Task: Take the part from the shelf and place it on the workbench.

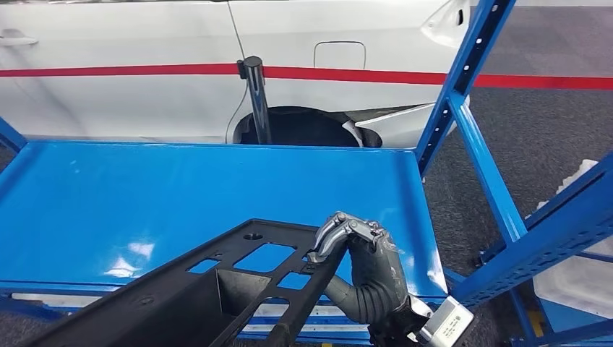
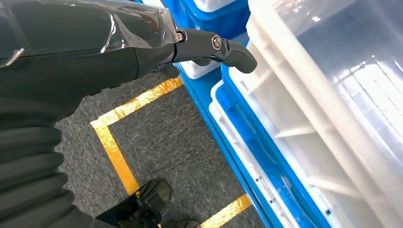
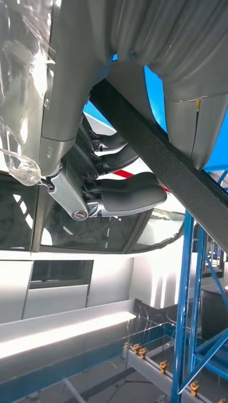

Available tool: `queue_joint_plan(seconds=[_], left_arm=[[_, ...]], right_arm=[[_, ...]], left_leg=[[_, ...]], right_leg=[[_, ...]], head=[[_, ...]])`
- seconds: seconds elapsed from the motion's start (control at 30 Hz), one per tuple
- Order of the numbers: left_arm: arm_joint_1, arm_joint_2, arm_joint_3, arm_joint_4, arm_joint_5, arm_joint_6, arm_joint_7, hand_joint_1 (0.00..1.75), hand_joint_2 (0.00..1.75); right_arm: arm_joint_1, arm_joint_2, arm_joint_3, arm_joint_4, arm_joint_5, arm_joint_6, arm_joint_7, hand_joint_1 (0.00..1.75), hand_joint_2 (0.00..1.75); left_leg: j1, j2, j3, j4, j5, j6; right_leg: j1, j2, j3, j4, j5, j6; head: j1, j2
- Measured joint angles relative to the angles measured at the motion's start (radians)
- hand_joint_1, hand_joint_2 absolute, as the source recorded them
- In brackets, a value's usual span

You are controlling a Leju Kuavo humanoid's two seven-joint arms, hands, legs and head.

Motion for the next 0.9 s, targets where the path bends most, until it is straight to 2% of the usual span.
queue_joint_plan(seconds=[0.03, 0.07, 0.1, 0.13, 0.17, 0.23, 0.27, 0.37, 0.4, 0.47, 0.53, 0.57, 0.6, 0.63, 0.7, 0.73, 0.77, 0.83, 0.9], left_arm=[[0.001, 0.000, -0.005, 0.000, 0.003, 0.001, -0.002, 0.00, 1.75], [0.002, 0.000, -0.009, 0.000, 0.006, 0.002, -0.005, 0.00, 1.75], [0.004, 0.000, -0.013, 0.000, 0.009, 0.002, -0.009, 0.00, 1.75], [0.005, 0.000, -0.015, 0.000, 0.010, 0.003, -0.013, 0.00, 1.75], [0.006, 0.000, -0.018, 0.000, 0.010, 0.004, -0.016, 0.00, 1.75], [0.007, 0.000, -0.022, 0.000, 0.009, 0.009, -0.018, 0.00, 1.75], [0.007, 0.001, -0.026, 0.000, 0.009, 0.014, -0.018, 0.00, 1.75], [0.010, 0.001, -0.035, 0.000, 0.025, 0.020, -0.018, 0.00, 1.75], [0.012, 0.001, -0.037, 0.000, 0.033, 0.019, -0.019, 0.00, 1.75], [0.014, 0.000, -0.039, 0.000, 0.044, 0.018, -0.024, 0.00, 1.75], [0.016, 0.000, -0.040, 0.000, 0.049, 0.017, -0.031, 0.00, 1.75], [0.017, 0.000, -0.040, 0.000, 0.053, 0.016, -0.035, 0.00, 1.75], [0.018, 0.000, -0.041, 0.000, 0.056, 0.016, -0.038, 0.00, 1.75], [0.019, 0.001, -0.041, 0.000, 0.060, 0.016, -0.041, 0.00, 1.75], [0.017, 0.001, -0.041, 0.000, 0.068, 0.016, -0.044, 0.00, 1.75], [0.016, 0.001, -0.042, 0.000, 0.072, 0.016, -0.045, 0.00, 1.75], [0.016, 0.001, -0.042, 0.000, 0.077, 0.016, -0.045, 0.00, 1.75], [0.018, 0.001, -0.042, 0.000, 0.090, 0.017, -0.046, 0.00, 1.75], [0.019, 0.002, -0.042, 0.000, 0.100, 0.016, -0.046, 0.00, 1.75]], right_arm=[[0.009, 0.000, -0.006, -0.002, -0.008, 0.002, -0.008, 1.75, 1.75], [0.018, 0.000, -0.010, -0.004, -0.013, 0.002, -0.015, 1.75, 1.75], [0.026, -0.001, -0.014, -0.005, -0.018, 0.002, -0.021, 1.75, 1.75], [0.033, -0.001, -0.018, -0.006, -0.023, 0.002, -0.027, 1.75, 1.75], [0.039, -0.001, -0.021, -0.006, -0.028, 0.002, -0.031, 1.75, 1.75], [0.048, -0.001, -0.027, -0.006, -0.035, 0.003, -0.038, 1.75, 1.75], [0.052, -0.001, -0.030, -0.006, -0.038, 0.005, -0.042, 1.75, 1.75], [0.062, 0.000, -0.036, -0.008, -0.048, 0.014, -0.054, 1.75, 1.75], [0.064, 0.001, -0.038, -0.010, -0.050, 0.015, -0.056, 1.75, 1.75], [0.067, 0.003, -0.040, -0.014, -0.053, 0.016, -0.058, 1.75, 1.75], [0.071, 0.004, -0.041, -0.015, -0.053, 0.016, -0.058, 1.75, 1.75], [0.072, 0.004, -0.041, -0.015, -0.053, 0.017, -0.057, 1.75, 1.75], [0.074, 0.004, -0.041, -0.015, -0.053, 0.017, -0.056, 1.75, 1.75], [0.074, 0.004, -0.041, -0.015, -0.053, 0.017, -0.054, 1.75, 1.75], [0.074, 0.006, -0.042, -0.018, -0.053, 0.019, -0.048, 1.75, 1.75], [0.075, 0.007, -0.042, -0.019, -0.053, 0.020, -0.044, 1.75, 1.75], [0.075, 0.009, -0.043, -0.021, -0.053, 0.022, -0.040, 1.75, 1.75], [0.076, 0.011, -0.043, -0.022, -0.054, 0.028, -0.030, 1.75, 1.75], [0.078, 0.012, -0.043, -0.022, -0.057, 0.032, -0.024, 1.75, 1.75]], left_leg=[[0.000, 0.000, 0.000, 0.000, 0.000, 0.001], [0.001, 0.001, 0.000, 0.001, 0.000, 0.001], [0.002, 0.001, 0.000, 0.001, -0.001, 0.000], [0.004, 0.000, 0.001, 0.003, -0.002, -0.002], [0.005, 0.000, 0.002, 0.005, -0.004, -0.006], [0.003, -0.001, 0.000, 0.014, -0.011, -0.017], [0.002, -0.002, -0.002, 0.017, -0.013, -0.023], [0.004, -0.002, -0.004, 0.020, -0.017, -0.037], [0.006, -0.001, -0.011, 0.036, -0.029, -0.042], [0.009, -0.001, -0.054, 0.135, -0.086, -0.051], [0.009, -0.001, -0.120, 0.278, -0.149, -0.057], [0.009, -0.001, -0.140, 0.321, -0.160, -0.057], [0.009, -0.001, -0.142, 0.325, -0.151, -0.055], [0.008, -0.001, -0.124, 0.286, -0.125, -0.051], [0.004, -0.001, -0.055, 0.140, -0.056, -0.037], [0.001, 0.000, -0.027, 0.077, -0.035, -0.031], [-0.002, 0.000, -0.012, 0.040, -0.024, -0.027], [-0.006, 0.001, -0.007, 0.021, -0.022, -0.022], [-0.002, 0.001, -0.004, 0.014, -0.015, -0.012]], right_leg=[[-0.001, 0.000, -0.028, 0.059, -0.022, 0.003], [-0.003, -0.001, -0.043, 0.092, -0.027, 0.005], [-0.005, -0.001, -0.040, 0.086, -0.013, 0.007], [-0.007, -0.002, -0.018, 0.040, 0.016, 0.009], [-0.010, -0.003, 0.018, -0.031, 0.051, 0.012], [-0.011, -0.001, 0.074, -0.149, 0.093, 0.009], [-0.010, 0.000, 0.085, -0.175, 0.098, 0.004], [-0.006, 0.003, 0.083, -0.181, 0.100, -0.019], [-0.007, 0.002, 0.083, -0.182, 0.101, -0.025], [-0.009, 0.001, 0.082, -0.184, 0.104, -0.035], [-0.007, 0.001, 0.080, -0.183, 0.104, -0.039], [-0.006, 0.002, 0.080, -0.183, 0.104, -0.039], [-0.005, 0.002, 0.080, -0.183, 0.104, -0.039], [-0.004, 0.002, 0.081, -0.183, 0.104, -0.039], [-0.002, 0.003, 0.083, -0.183, 0.104, -0.038], [0.000, 0.003, 0.083, -0.182, 0.103, -0.036], [0.002, 0.003, 0.082, -0.182, 0.103, -0.033], [0.004, 0.002, 0.080, -0.183, 0.104, -0.024], [0.002, 0.001, 0.077, -0.168, 0.090, -0.013]], head=[[-0.014, 0.000], [-0.027, 0.000], [-0.038, 0.000], [-0.048, 0.000], [-0.056, 0.000], [-0.067, 0.000], [-0.074, 0.000], [-0.089, 0.000], [-0.091, -0.001], [-0.095, -0.001], [-0.098, -0.001], [-0.099, -0.001], [-0.099, -0.001], [-0.099, -0.001], [-0.099, -0.001], [-0.099, -0.001], [-0.099, -0.002], [-0.099, -0.002], [-0.099, -0.002]])
